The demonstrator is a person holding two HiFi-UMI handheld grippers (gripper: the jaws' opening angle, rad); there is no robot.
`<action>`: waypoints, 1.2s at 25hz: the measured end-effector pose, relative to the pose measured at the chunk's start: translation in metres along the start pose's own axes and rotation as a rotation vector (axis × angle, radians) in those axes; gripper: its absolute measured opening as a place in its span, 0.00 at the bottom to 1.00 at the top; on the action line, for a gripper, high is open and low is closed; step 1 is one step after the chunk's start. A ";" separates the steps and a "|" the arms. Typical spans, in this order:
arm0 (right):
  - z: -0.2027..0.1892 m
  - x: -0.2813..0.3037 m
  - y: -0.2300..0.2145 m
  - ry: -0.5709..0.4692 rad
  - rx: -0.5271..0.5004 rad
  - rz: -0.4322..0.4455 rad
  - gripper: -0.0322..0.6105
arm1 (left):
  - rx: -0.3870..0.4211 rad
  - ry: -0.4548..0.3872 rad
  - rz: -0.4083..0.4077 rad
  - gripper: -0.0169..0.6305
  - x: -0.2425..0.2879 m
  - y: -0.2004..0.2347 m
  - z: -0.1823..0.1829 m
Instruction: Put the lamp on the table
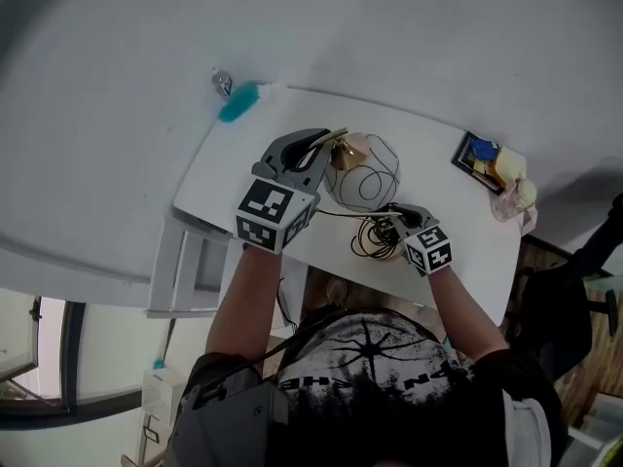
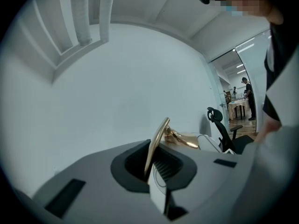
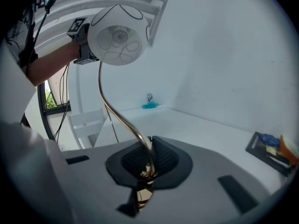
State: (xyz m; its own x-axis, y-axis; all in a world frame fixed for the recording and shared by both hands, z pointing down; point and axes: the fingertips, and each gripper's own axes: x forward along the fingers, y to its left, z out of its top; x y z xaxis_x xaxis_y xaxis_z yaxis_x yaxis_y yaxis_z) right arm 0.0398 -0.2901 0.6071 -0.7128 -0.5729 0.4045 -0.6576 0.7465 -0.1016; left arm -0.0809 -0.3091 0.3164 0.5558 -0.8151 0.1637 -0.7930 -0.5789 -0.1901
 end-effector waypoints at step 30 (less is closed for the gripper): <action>0.080 0.179 -0.085 -0.028 0.156 -0.229 0.08 | 0.138 -0.052 -0.206 0.05 0.125 0.166 -0.003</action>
State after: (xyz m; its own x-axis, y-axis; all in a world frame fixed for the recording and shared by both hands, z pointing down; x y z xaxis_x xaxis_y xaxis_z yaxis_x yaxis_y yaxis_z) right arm -0.0510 -0.4831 0.6156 -0.5463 -0.7314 0.4082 -0.8305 0.5365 -0.1499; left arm -0.1433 -0.5072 0.3079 0.7170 -0.6778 0.1630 -0.6223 -0.7277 -0.2885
